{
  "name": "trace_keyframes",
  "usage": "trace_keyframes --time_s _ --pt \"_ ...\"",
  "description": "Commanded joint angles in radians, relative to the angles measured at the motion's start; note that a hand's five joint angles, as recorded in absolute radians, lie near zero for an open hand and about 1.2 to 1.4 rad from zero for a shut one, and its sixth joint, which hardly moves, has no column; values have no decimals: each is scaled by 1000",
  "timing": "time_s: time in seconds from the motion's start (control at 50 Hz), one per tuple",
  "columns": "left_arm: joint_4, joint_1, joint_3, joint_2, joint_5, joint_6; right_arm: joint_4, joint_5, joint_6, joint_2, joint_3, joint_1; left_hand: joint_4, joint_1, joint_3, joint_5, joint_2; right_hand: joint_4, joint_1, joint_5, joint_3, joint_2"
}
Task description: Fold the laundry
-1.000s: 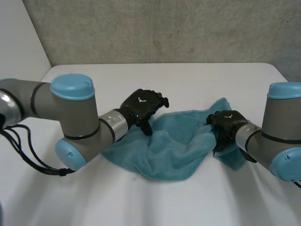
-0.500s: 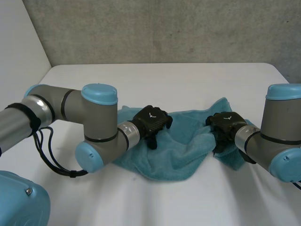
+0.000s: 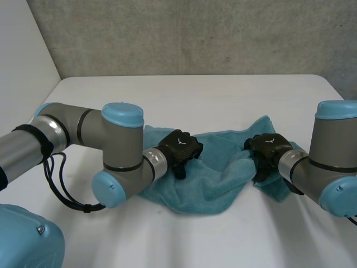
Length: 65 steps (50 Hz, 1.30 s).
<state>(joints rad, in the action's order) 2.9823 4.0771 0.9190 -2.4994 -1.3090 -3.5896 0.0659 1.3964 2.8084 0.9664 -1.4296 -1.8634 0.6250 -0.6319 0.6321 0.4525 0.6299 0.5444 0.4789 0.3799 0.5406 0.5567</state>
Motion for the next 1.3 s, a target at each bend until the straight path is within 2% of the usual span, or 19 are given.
trace_keyframes --time_s 0.02,0.04,0.06,0.08,0.12,0.14,0.16,0.18,0.24,0.3,0.4,0.5,0.6,0.8,0.9,0.96,0.98,1.14,1.3 --pt "1 0 0 -4 -3 0 0 1 0 0 0 0 123 -116 116 121 118 46 111 36 49 33" --pt "3 0 0 -4 -4 0 0 1 0 0 0 0 146 -139 139 144 141 46 111 36 49 33" --pt "3 -3 0 -6 -7 -3 0 1 0 0 0 1 315 -308 308 313 310 46 111 36 49 33" --pt "3 -3 0 -6 -7 -3 0 1 0 0 0 1 317 -310 310 315 312 46 111 36 49 33" --pt "10 -9 7 5 -41 -14 0 1 0 0 0 3 746 -739 739 744 741 46 111 36 49 33" --pt "20 -11 17 13 -74 -23 0 1 0 0 0 3 771 -764 764 769 766 46 111 36 49 33" --pt "20 -11 17 13 -75 -23 0 1 0 0 0 3 771 -764 764 769 766 46 111 36 49 33" --pt "46 -14 33 48 -142 -46 2 3 0 2 0 3 771 -764 764 769 766 43 108 33 46 30" --pt "105 -15 70 103 -194 -74 0 4 0 5 0 3 771 -764 764 769 766 43 108 33 46 30" --pt "158 -15 106 142 -211 -84 3 4 0 8 0 3 771 -764 764 769 766 43 108 33 46 30" --pt "314 -12 269 319 -216 -92 15 3 -1 17 5 4 771 -764 764 769 766 54 120 44 58 42" --pt "314 5 403 447 -222 -86 93 0 -33 35 18 7 771 -764 764 769 766 43 108 33 47 30" --pt "317 65 599 577 -219 -80 156 0 -49 89 -4 7 771 -764 764 769 766 -145 -79 -155 -141 -157" --pt "323 89 825 728 -219 -77 71 6 -40 166 -141 49 771 -764 764 769 766 -98 -33 -108 -95 -111" --pt "325 103 877 737 -220 -77 19 4 -40 204 -193 59 771 -764 764 769 766 177 242 167 181 165" --pt "325 112 894 738 -220 -71 -23 -4 -43 210 -215 62 771 -764 764 769 766 760 825 750 764 748" --pt "325 114 894 740 -220 -67 -31 -2 -46 212 -219 62 771 -764 764 769 766 851 916 841 855 839" --pt "354 172 841 766 -214 -12 -40 -25 -95 296 -167 66 771 -764 764 769 766 852 917 842 856 840" --pt "428 180 632 820 -233 66 -31 -20 -80 356 104 58 771 -764 764 769 766 852 917 842 856 840"
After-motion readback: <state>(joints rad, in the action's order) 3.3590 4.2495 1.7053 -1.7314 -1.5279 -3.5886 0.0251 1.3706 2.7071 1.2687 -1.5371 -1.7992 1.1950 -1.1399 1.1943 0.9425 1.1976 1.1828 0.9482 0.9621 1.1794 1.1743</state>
